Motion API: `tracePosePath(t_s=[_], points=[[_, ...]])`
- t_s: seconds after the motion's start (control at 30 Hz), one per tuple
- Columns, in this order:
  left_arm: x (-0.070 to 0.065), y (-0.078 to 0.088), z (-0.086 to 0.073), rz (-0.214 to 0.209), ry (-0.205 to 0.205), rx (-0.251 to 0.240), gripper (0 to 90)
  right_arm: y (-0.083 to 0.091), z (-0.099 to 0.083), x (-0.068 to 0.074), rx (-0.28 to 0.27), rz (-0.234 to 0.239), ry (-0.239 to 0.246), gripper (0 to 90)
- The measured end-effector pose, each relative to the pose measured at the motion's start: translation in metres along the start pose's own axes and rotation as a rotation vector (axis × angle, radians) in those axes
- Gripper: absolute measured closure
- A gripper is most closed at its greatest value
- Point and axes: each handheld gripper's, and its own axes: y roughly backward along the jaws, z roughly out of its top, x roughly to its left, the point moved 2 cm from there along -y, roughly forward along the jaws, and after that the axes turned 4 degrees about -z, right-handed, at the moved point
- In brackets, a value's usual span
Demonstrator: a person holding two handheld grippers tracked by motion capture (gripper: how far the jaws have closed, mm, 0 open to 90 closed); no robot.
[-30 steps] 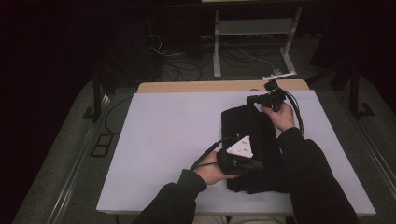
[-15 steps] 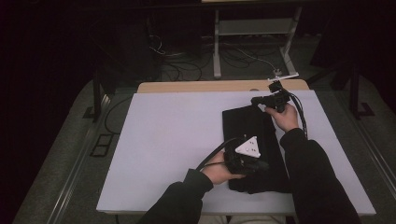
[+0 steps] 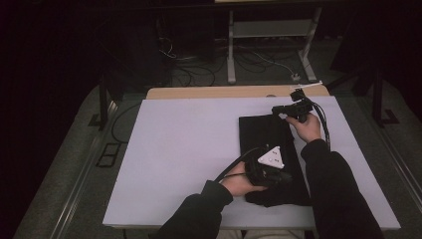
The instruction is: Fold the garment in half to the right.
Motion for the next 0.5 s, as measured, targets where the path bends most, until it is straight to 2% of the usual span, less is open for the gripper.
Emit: tracePosePath(t_s=[0.5], points=[[-0.003,-0.017,0.002,-0.014,-0.009,0.031,84.5,0.003,-0.016,-0.015,0.012,-0.01,-0.045,85.8]])
